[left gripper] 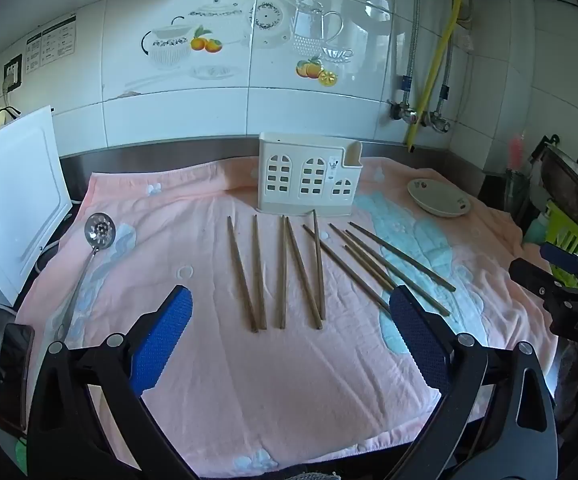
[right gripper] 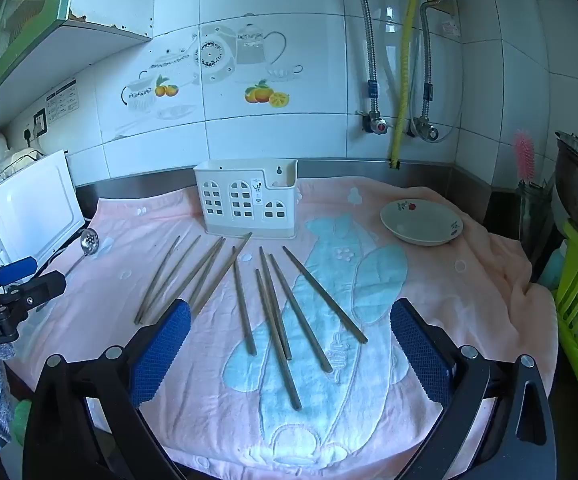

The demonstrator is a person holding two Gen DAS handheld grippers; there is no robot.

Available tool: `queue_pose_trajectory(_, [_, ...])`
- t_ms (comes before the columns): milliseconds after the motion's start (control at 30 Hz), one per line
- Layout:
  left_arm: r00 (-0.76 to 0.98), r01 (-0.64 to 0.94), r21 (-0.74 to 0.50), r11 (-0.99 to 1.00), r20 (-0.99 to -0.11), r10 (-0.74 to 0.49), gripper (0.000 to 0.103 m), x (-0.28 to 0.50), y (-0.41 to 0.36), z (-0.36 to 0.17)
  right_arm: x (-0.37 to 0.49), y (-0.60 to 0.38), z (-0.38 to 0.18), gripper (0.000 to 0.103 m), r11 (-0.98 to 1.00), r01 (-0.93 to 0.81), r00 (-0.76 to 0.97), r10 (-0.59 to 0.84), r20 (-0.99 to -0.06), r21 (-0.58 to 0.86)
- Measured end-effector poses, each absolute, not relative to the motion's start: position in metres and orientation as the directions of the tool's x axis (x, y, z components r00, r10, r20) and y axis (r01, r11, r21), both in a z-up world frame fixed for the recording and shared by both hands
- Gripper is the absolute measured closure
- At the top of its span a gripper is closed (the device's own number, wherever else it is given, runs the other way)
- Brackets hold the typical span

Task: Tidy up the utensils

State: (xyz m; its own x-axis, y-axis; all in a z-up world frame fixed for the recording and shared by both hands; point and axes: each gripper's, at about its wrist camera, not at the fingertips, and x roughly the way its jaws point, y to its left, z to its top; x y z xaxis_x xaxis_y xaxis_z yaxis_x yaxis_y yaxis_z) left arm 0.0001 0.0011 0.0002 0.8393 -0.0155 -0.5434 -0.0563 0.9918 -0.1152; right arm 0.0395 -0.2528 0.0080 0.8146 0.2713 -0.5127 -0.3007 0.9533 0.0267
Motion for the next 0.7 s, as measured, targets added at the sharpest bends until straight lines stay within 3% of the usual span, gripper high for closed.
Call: queue_pose_trajectory(700, [0.85,-0.045,-0.091,0.995,-0.526,-0.01,0.006,-0.0053,0.0014,0.0057,0.0365,-0.2564,0.0118,0.006,0.954,-0.3,0.82,0.262,-0.51,0.007])
